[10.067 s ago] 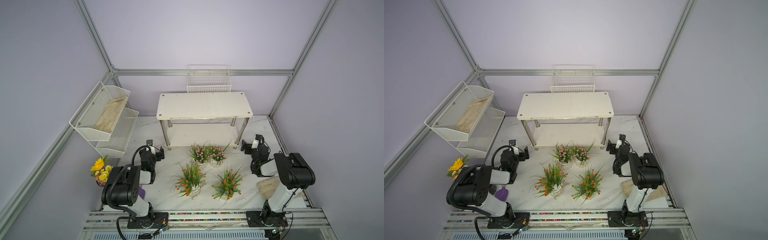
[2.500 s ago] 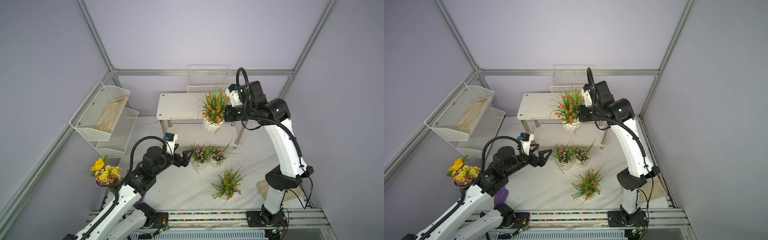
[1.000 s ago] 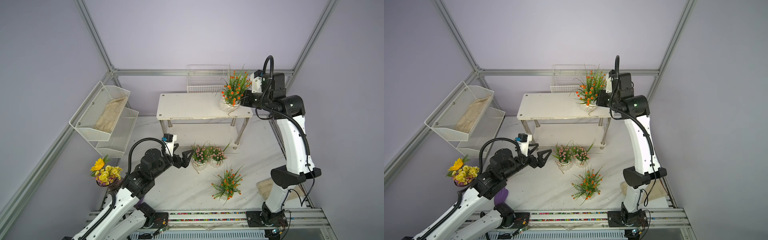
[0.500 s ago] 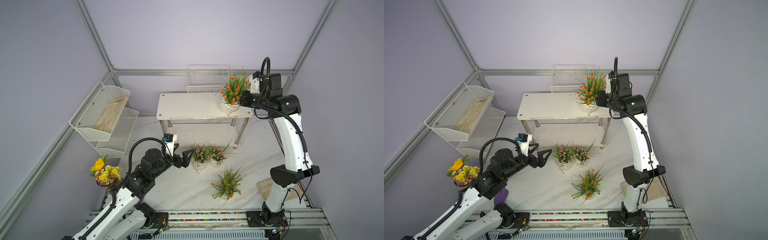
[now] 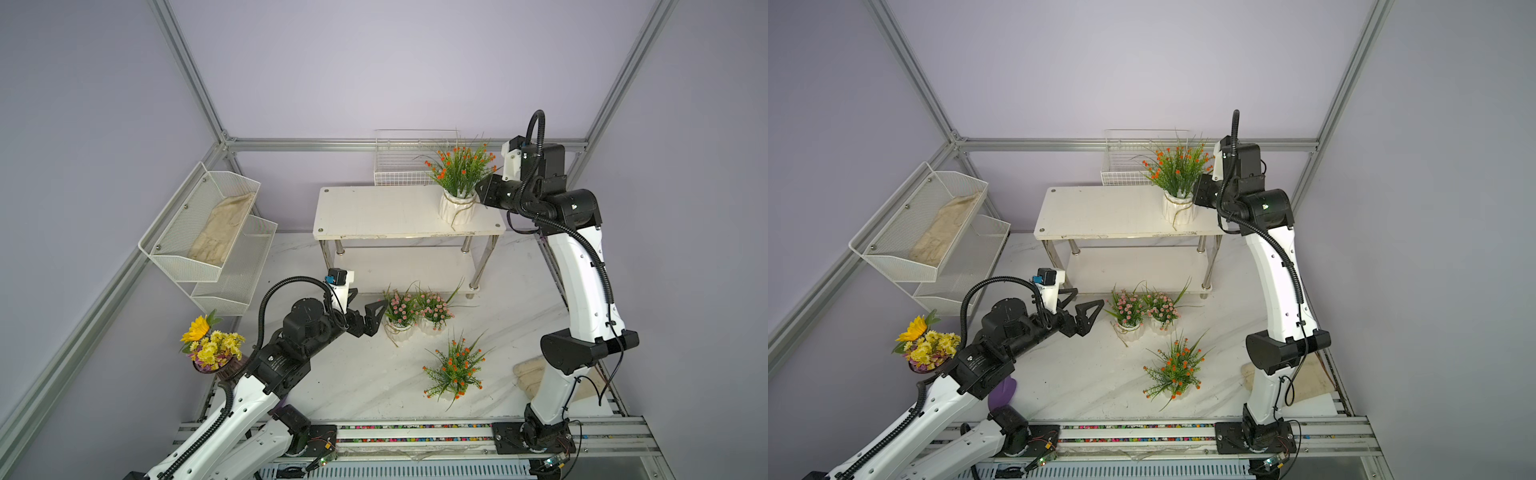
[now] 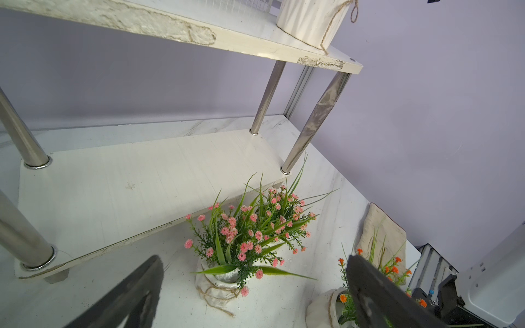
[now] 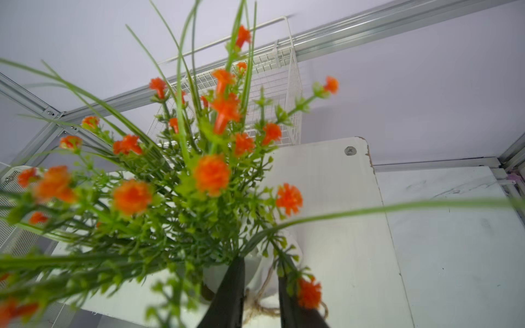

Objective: Place the baby's breath potted plants on the rack by color
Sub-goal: Place the baby's breath potted plant on the rack.

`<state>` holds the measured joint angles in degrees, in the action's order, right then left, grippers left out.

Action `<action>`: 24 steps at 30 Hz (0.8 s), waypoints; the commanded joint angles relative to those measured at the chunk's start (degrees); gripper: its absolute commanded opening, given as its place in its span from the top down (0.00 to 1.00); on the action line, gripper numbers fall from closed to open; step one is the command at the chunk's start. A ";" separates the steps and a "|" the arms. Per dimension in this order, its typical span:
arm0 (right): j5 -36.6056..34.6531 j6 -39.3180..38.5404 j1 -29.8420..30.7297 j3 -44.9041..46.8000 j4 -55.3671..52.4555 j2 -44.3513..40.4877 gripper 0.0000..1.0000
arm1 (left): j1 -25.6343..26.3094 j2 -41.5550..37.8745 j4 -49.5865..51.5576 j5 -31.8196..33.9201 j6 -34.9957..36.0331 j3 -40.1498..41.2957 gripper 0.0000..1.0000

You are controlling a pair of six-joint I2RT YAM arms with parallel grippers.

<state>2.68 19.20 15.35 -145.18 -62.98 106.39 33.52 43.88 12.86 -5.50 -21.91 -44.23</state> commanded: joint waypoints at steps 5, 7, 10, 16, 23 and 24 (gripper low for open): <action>0.14 0.49 -0.46 2.62 3.31 -2.92 0.72 | 0.30 -0.49 -2.06 0.90 -0.15 1.01 0.00; -0.52 0.42 -0.46 5.08 4.36 -5.23 0.69 | 0.32 -0.22 -2.05 0.84 -0.11 0.84 0.00; -2.08 0.09 -0.50 10.22 7.13 -10.20 0.61 | 0.32 0.77 -2.10 1.34 0.93 -0.26 0.00; -3.64 -0.19 -0.50 14.62 9.67 -16.62 0.53 | 0.36 3.28 -2.21 1.28 2.42 -2.90 0.00; -5.14 0.18 -0.47 25.79 15.45 -23.38 0.46 | 0.35 4.17 -2.15 1.92 3.33 -4.07 0.00; -5.13 0.22 -0.49 26.74 15.88 -23.90 0.45 | 0.41 4.14 -2.18 1.81 3.25 -4.19 0.00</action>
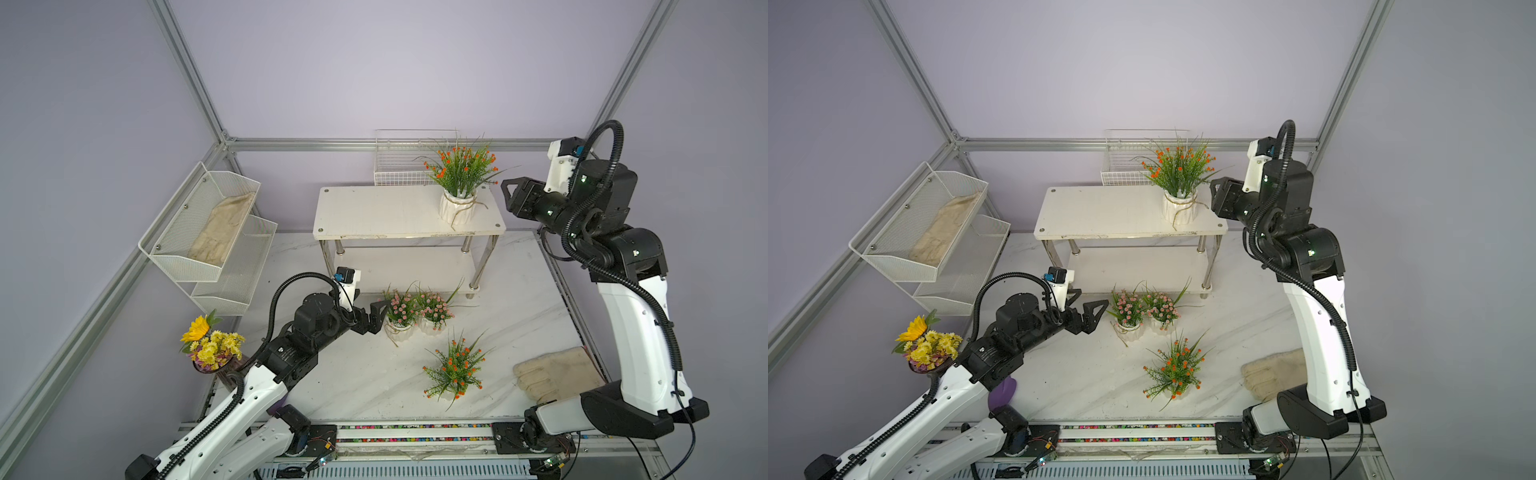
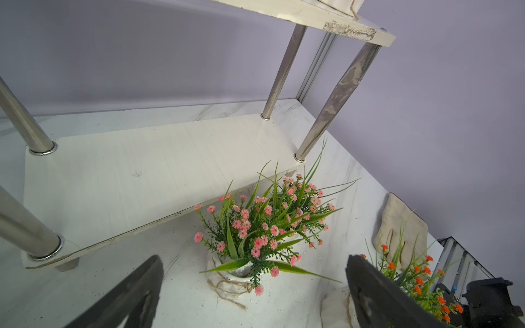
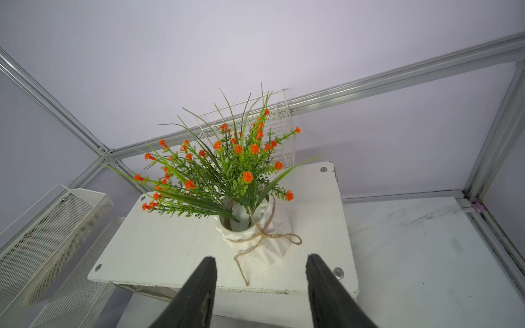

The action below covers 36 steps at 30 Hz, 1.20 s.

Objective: Place the baby's breath potted plants on the rack by color
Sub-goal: Place the baby's breath potted plant on the rack, then pick up the baby's breath potted plant from the center of the board.

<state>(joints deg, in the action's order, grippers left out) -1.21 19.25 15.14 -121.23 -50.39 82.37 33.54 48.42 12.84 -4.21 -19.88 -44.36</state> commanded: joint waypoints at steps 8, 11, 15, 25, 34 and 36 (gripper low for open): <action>-3.27 1.13 -0.33 15.02 6.53 -5.54 0.40 | 1.66 -3.16 -3.02 -1.60 1.20 -1.80 0.00; -3.58 2.06 -0.35 20.48 6.22 -8.53 0.40 | 2.73 -4.70 -3.03 -1.40 1.62 -0.35 0.00; -3.24 3.24 -0.31 25.90 3.29 -13.11 0.41 | 3.11 -6.38 -3.03 -0.80 0.94 1.42 0.00; 1.28 6.03 -0.36 40.29 -3.67 -20.55 0.47 | 5.96 -7.03 -3.72 -1.56 0.05 4.24 0.00; 0.62 9.66 -0.34 50.07 -11.88 -26.81 0.52 | 10.40 -8.55 -7.79 -0.54 -0.33 10.09 0.00; 0.89 9.80 -0.32 51.96 -13.08 -27.80 0.54 | 11.31 -8.39 -9.11 -1.72 -0.14 11.30 0.00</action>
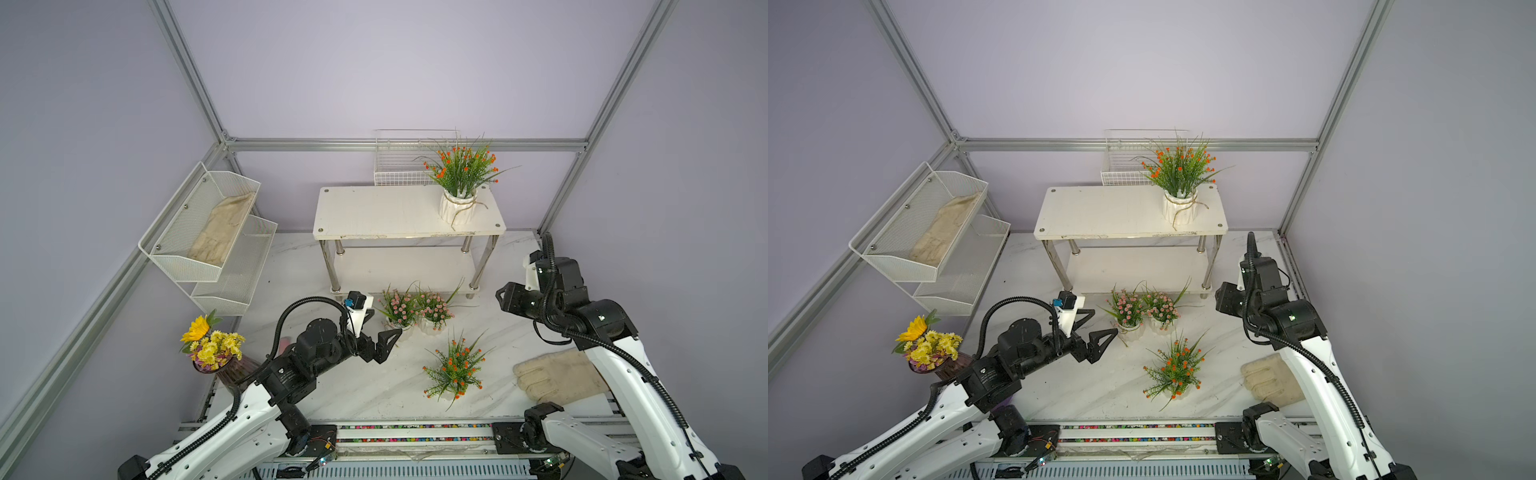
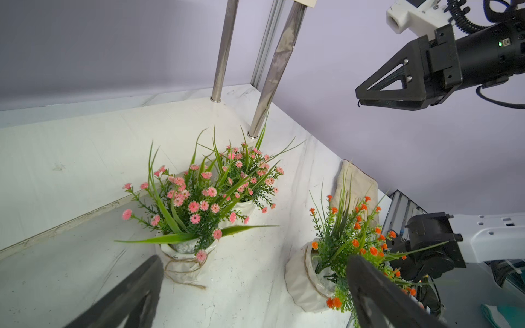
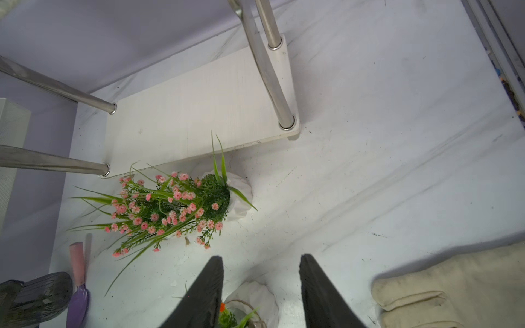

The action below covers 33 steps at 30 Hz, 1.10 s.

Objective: Place the baby's breath potted plants on the rack by color
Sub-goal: Pick up the baby's breath potted plant from the center of the board.

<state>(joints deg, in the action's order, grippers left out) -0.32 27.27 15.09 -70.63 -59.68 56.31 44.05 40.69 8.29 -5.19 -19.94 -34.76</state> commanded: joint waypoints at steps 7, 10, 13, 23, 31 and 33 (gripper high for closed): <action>3.44 3.64 -0.24 8.22 -4.80 -4.45 0.60 | 3.75 -0.69 -5.19 1.09 0.68 3.93 0.00; 5.78 4.52 -0.24 12.14 -4.05 -5.61 0.65 | 4.19 -0.87 -5.52 1.31 0.70 5.18 0.00; 7.63 5.46 -0.19 15.57 -3.53 -7.38 0.68 | 4.60 -1.13 -6.48 1.14 0.37 7.02 0.00; 15.35 7.03 0.58 26.71 -0.79 -11.35 0.78 | 8.43 -1.02 -18.53 0.19 -1.17 16.41 0.00; 18.04 8.26 2.49 32.38 3.59 -11.58 0.79 | 14.79 4.27 -26.64 4.16 2.45 21.14 0.00; 18.33 8.93 3.78 33.25 5.09 -11.41 0.78 | 15.52 6.40 -27.68 6.16 2.87 21.81 0.00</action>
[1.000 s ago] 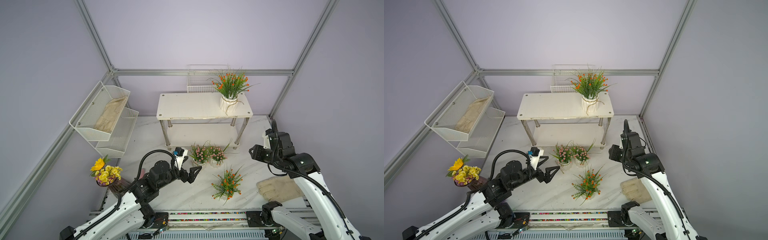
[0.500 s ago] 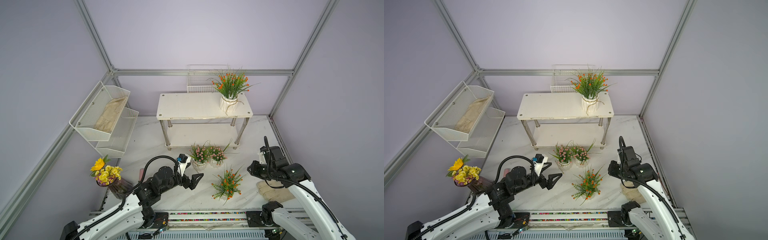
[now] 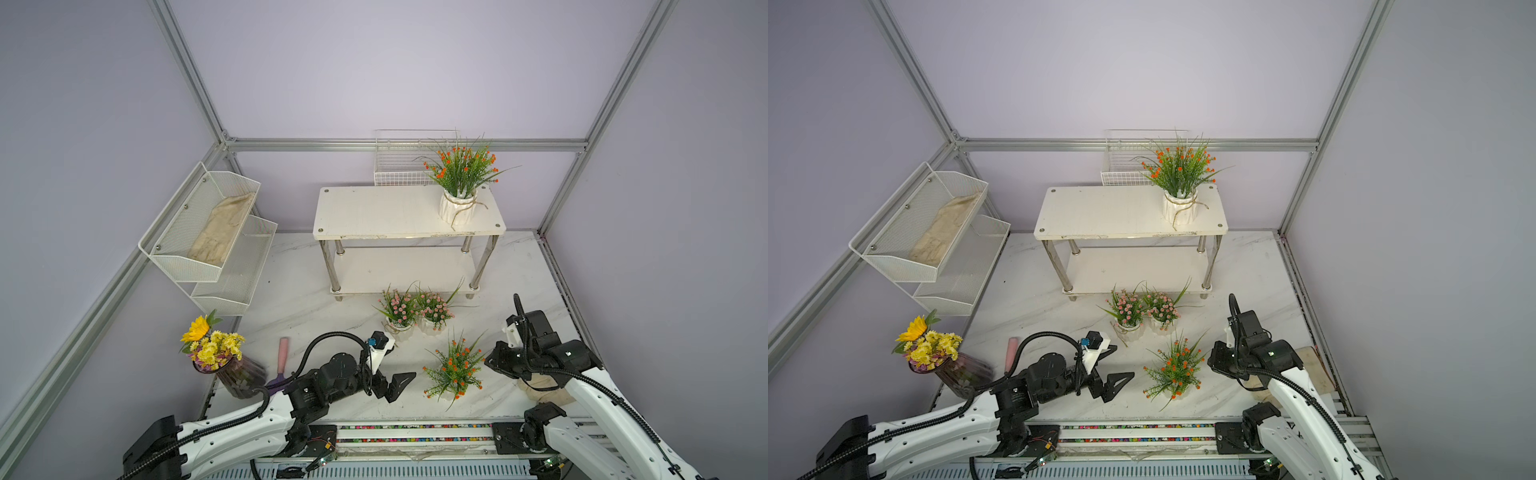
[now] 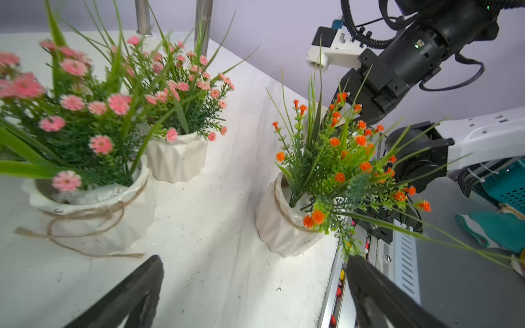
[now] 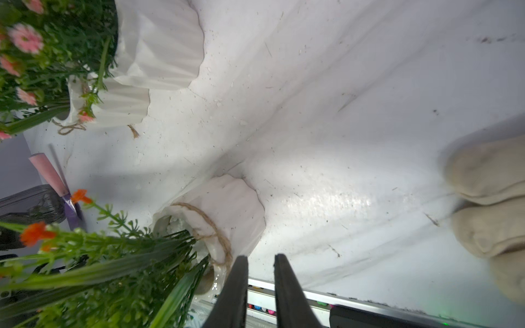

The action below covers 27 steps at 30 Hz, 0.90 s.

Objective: Place the baby's breath potted plants on the rack by color
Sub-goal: Pick up the baby's breath potted plant from the center of the board.

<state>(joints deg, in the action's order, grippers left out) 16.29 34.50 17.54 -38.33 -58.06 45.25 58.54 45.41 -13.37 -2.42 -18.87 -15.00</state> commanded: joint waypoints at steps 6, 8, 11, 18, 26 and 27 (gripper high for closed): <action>-0.68 5.68 9.96 1.98 9.00 3.84 0.76 | 1.29 6.70 -10.66 4.88 1.35 3.44 0.00; -2.31 8.08 14.63 1.56 11.57 6.32 0.76 | 1.31 6.81 -11.27 5.44 1.17 3.45 0.00; -5.77 10.38 19.66 0.03 13.46 9.47 0.75 | 1.31 5.15 -11.19 6.66 1.17 3.81 0.00; -7.80 11.02 21.48 -0.39 13.88 12.21 0.76 | 1.31 -3.92 -6.59 9.68 0.98 6.05 0.00; -8.97 9.26 21.61 -1.88 13.96 15.23 0.83 | 1.33 -12.37 0.67 11.52 1.19 6.70 0.00; -9.10 8.92 21.70 -2.08 14.11 15.83 0.84 | 1.31 -12.76 1.09 11.51 1.20 6.53 0.00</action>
<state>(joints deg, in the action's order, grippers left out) 9.61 43.42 39.00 -39.07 -45.39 59.61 59.70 34.04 -14.09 7.73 -18.35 -9.67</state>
